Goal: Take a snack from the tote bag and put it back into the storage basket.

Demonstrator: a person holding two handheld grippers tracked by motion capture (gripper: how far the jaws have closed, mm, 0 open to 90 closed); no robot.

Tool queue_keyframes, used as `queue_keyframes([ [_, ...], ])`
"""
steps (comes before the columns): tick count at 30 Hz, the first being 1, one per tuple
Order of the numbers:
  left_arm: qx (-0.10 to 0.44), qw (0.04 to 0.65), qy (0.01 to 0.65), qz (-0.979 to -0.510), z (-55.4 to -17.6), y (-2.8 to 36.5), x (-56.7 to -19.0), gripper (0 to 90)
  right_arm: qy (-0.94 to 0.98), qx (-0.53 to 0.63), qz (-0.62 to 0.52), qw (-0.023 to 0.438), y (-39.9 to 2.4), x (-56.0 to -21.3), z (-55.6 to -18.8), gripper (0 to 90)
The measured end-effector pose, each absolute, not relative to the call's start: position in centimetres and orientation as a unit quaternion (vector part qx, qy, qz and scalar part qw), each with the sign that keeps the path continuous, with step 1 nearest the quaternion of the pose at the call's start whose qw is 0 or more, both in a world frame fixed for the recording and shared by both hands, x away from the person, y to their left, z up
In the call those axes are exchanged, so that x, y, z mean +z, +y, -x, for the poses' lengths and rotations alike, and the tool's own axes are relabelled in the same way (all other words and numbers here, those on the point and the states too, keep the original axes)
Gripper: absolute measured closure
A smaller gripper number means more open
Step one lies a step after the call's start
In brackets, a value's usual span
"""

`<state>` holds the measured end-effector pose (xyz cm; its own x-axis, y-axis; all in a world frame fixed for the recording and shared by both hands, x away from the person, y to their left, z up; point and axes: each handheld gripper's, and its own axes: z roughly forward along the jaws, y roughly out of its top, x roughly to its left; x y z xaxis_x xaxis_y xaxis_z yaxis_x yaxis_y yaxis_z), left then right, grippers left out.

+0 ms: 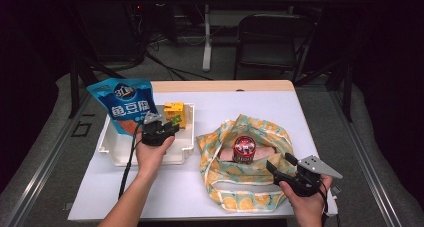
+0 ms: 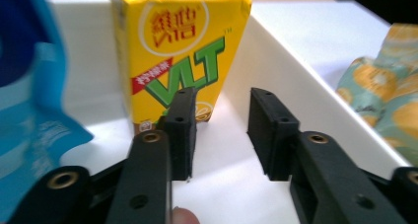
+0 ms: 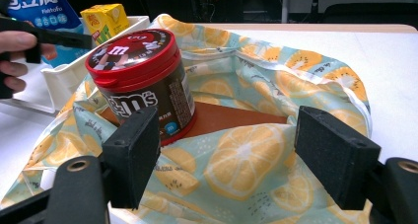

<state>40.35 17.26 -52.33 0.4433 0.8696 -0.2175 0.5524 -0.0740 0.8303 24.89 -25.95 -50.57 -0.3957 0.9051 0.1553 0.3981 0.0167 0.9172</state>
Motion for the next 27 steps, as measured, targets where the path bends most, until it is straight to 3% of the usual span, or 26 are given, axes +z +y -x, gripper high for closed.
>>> queue_keyframes([
  [13,0.175,0.529,0.455,-0.694,-35.0,20.0,-50.9,39.2,0.671,0.506,-0.48,0.252,-25.2,-50.2,-24.9,24.0],
  [22,0.175,0.525,0.423,-0.717,-31.8,21.2,-50.7,18.4,0.674,0.508,-0.477,0.244,-24.3,-49.9,-24.8,22.7],
  [27,0.165,0.531,0.42,-0.718,-30.7,21.3,-51.0,15.6,0.678,0.509,-0.474,0.238,-23.5,-49.7,-24.8,21.3],
])
